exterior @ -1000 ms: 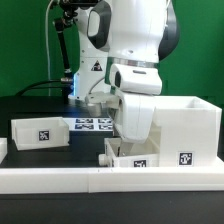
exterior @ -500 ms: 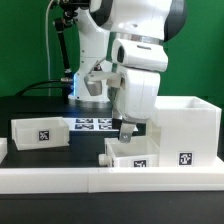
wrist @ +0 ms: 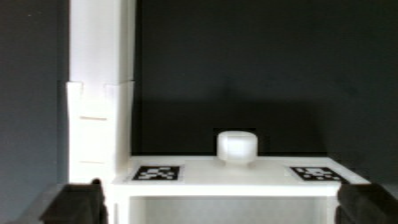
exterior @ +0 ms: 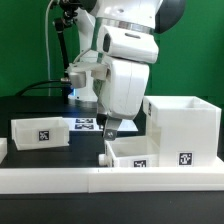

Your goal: Assemble drawer

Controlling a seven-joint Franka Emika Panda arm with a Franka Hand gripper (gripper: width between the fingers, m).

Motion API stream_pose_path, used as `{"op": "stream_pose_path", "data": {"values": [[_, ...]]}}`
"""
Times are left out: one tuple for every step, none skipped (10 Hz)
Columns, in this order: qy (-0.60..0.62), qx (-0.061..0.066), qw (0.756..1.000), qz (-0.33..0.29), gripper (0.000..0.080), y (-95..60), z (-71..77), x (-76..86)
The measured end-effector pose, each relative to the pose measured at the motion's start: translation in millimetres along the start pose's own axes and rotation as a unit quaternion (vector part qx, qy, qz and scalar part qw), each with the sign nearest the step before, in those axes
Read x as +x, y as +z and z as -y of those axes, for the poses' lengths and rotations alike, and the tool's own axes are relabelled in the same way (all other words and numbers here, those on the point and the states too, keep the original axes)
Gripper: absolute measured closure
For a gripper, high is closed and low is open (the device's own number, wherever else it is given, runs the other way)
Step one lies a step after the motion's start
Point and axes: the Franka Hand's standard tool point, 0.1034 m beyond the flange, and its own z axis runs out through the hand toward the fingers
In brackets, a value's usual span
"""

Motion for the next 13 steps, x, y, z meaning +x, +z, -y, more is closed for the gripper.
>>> {"op": "stream_pose_path", "data": {"values": [[-0.021, -0.001, 1.000, -0.008, 0.0151, 3.3, 1.9, -5.4], [-0.035, 0.003, 0.999, -0.028, 0.0151, 13.6, 9.6, -17.1], [-0.039, 0.005, 0.998, -0.049, 0.0151, 18.7, 11.9, -25.7], [-0.051, 0.011, 0.996, -0.068, 0.0151, 22.9, 12.9, -31.0], [-0.057, 0.019, 0.994, -0.093, 0.0151, 26.8, 15.6, -35.7], [-0.056, 0.023, 0.992, -0.112, 0.0151, 29.5, 16.8, -37.8], [-0.061, 0.029, 0.990, -0.127, 0.0151, 32.5, 18.6, -37.5], [-0.058, 0.037, 0.986, -0.149, 0.0151, 35.3, 20.4, -38.8], [-0.051, 0.044, 0.984, -0.166, 0.0151, 38.1, 20.0, -38.7], [-0.045, 0.047, 0.983, -0.173, 0.0151, 41.1, 19.3, -35.1], [-0.042, 0.051, 0.982, -0.176, 0.0151, 44.2, 19.1, -26.7], [-0.035, 0.052, 0.982, -0.176, 0.0151, 43.5, 17.5, -18.3], [-0.027, 0.054, 0.982, -0.178, 0.0151, 44.6, 16.5, -10.4]]}}
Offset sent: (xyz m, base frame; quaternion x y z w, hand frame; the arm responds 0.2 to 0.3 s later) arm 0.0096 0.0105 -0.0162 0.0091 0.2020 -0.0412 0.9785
